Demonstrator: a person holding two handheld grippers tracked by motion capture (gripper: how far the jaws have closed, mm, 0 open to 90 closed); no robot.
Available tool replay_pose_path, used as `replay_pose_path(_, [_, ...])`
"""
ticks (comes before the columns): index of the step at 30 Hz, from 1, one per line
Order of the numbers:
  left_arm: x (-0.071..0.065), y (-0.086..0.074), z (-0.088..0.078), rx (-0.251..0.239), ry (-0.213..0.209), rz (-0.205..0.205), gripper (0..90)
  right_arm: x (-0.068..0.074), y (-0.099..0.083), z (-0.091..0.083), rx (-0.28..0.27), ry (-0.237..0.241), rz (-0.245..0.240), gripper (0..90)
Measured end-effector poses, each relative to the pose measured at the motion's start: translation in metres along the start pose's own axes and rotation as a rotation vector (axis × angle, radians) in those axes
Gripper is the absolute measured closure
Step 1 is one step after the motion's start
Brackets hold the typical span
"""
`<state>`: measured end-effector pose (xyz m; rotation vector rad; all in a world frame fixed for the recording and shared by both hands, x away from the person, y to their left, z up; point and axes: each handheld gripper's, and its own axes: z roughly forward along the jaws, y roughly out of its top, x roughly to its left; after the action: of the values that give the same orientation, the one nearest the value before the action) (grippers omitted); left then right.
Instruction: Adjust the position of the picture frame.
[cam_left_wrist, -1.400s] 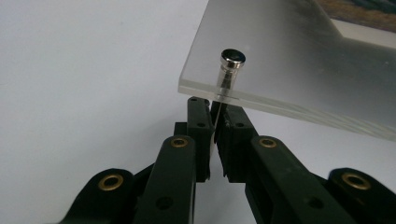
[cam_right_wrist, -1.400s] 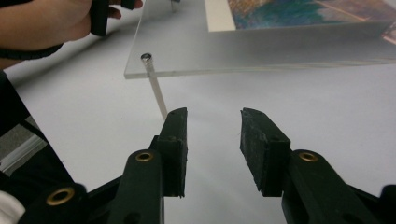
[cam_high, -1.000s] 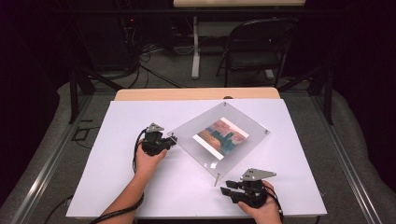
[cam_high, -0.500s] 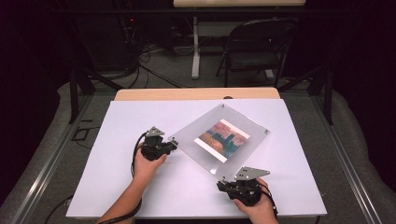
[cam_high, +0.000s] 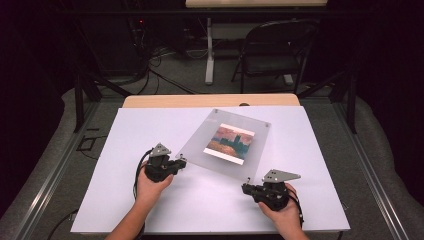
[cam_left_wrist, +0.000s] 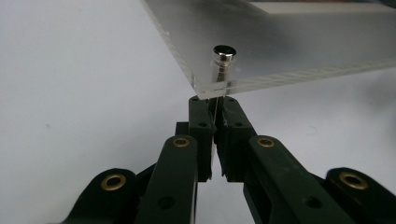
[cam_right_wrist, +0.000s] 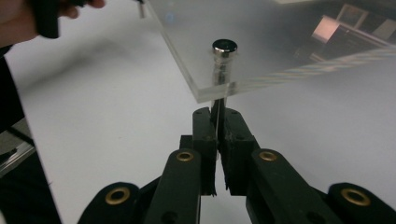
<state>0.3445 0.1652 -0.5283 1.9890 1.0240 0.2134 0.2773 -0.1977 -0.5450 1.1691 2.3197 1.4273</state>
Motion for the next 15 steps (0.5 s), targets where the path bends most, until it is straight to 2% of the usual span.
replay_pose_path(5, [-0.012,-0.011,-0.01,0.002,-0.018,-0.012,85.1,-0.015,0.006,0.001,-0.005,-0.027,0.04,85.5])
replay_pose_path(8, [-0.019,-0.017,-0.017,0.002,-0.031,-0.013,85.1,-0.023,0.01,0.003,-0.009,-0.041,0.043,85.3])
replay_pose_path(14, [-0.011,-0.019,-0.015,-0.007,-0.01,-0.035,85.0,-0.025,0.014,0.011,-0.002,-0.039,0.037,85.2])
replay_pose_path(15, [-0.008,-0.016,-0.015,-0.021,-0.004,-0.044,85.0,-0.023,0.018,0.014,0.0,-0.055,0.005,85.5])
